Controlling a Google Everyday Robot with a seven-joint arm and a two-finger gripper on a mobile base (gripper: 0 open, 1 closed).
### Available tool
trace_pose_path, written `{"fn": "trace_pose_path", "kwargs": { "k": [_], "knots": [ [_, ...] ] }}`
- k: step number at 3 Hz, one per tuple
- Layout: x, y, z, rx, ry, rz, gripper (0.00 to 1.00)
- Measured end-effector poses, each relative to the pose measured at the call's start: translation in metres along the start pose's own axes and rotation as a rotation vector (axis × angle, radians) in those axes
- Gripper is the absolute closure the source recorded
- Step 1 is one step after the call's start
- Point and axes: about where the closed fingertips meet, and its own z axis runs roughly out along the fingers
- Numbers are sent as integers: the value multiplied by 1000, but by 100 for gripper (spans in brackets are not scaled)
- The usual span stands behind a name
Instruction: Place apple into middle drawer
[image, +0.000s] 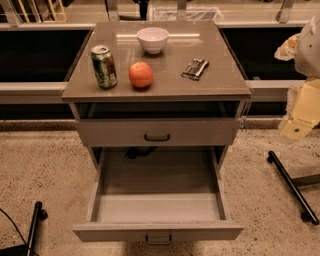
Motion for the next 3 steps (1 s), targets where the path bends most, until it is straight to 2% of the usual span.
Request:
{"fn": "trace_pose_path", "kwargs": {
  "k": [1,2,3],
  "knots": [
    [0,0,0,0,0,0,0],
    [-25,-19,13,3,-59,-3,0],
    [-91,-58,36,11,-230,-51,0]
  ]
}}
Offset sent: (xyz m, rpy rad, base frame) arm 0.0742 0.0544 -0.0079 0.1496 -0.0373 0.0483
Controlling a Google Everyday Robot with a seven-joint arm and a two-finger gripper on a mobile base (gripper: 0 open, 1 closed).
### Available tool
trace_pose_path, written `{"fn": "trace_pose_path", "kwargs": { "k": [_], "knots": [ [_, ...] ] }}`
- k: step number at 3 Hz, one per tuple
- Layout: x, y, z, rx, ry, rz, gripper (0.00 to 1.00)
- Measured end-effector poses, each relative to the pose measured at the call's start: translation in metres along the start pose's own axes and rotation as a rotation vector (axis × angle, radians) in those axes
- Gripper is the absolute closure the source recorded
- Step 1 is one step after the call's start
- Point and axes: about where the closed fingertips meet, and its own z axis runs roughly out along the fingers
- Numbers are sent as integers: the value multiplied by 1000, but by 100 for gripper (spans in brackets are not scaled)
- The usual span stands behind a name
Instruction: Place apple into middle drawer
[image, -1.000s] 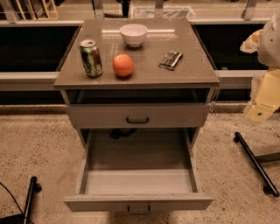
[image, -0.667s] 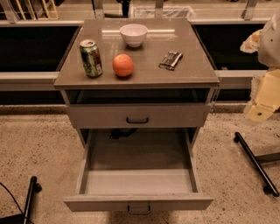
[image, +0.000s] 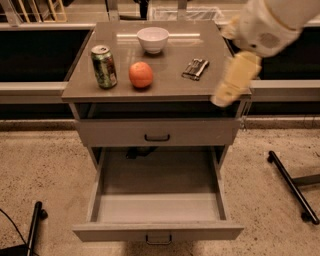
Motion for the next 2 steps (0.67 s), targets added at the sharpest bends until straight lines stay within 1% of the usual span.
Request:
{"fn": "trace_pose_path", "kwargs": {
  "k": [1,2],
  "knots": [
    [-76,-60,44,42,-286,-36,0],
    [-121,-99,84,61,-493,-18,0]
  ]
}}
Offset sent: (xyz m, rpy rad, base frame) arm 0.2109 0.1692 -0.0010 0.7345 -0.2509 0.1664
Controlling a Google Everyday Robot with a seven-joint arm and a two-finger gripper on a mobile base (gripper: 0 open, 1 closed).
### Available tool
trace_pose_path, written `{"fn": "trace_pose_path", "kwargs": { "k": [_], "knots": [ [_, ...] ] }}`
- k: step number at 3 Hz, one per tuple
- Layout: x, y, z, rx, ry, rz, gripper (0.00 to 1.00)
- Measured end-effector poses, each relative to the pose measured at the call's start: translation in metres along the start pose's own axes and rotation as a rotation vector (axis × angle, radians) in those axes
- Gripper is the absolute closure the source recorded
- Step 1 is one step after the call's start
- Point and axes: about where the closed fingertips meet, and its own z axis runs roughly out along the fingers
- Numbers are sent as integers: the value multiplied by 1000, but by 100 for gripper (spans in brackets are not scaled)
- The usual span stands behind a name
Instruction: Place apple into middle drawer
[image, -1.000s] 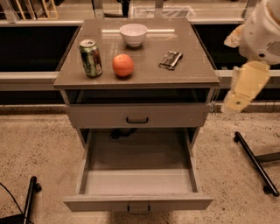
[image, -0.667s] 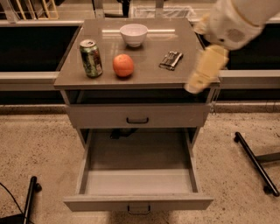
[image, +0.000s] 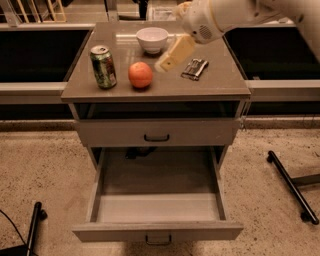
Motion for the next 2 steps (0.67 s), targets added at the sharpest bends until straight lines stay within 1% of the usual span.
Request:
{"fn": "trace_pose_path", "kwargs": {
  "k": [1,2],
  "knots": [
    [-1,-24,41,18,-134,54,0],
    [2,-31,81,6,-161,90,0]
  ]
}}
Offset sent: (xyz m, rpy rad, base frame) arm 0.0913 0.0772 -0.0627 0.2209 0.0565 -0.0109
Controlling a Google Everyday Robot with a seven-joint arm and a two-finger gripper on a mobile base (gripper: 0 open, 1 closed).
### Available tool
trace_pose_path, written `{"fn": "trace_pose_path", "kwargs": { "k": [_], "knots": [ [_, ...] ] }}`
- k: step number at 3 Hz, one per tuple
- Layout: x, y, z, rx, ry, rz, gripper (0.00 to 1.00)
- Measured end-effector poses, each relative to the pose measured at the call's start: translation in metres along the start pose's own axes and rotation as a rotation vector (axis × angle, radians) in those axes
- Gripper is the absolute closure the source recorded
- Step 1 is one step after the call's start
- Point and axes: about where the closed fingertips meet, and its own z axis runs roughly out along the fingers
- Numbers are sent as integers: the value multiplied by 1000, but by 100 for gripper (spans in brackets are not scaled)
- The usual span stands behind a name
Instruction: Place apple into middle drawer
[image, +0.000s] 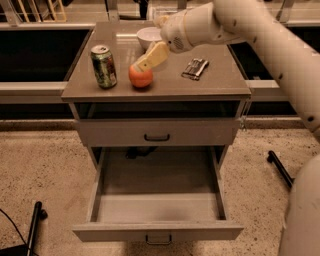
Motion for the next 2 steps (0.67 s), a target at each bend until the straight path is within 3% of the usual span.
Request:
{"fn": "trace_pose_path", "kwargs": {
  "k": [2],
  "knots": [
    [42,1,69,-59,65,87,0]
  ]
}}
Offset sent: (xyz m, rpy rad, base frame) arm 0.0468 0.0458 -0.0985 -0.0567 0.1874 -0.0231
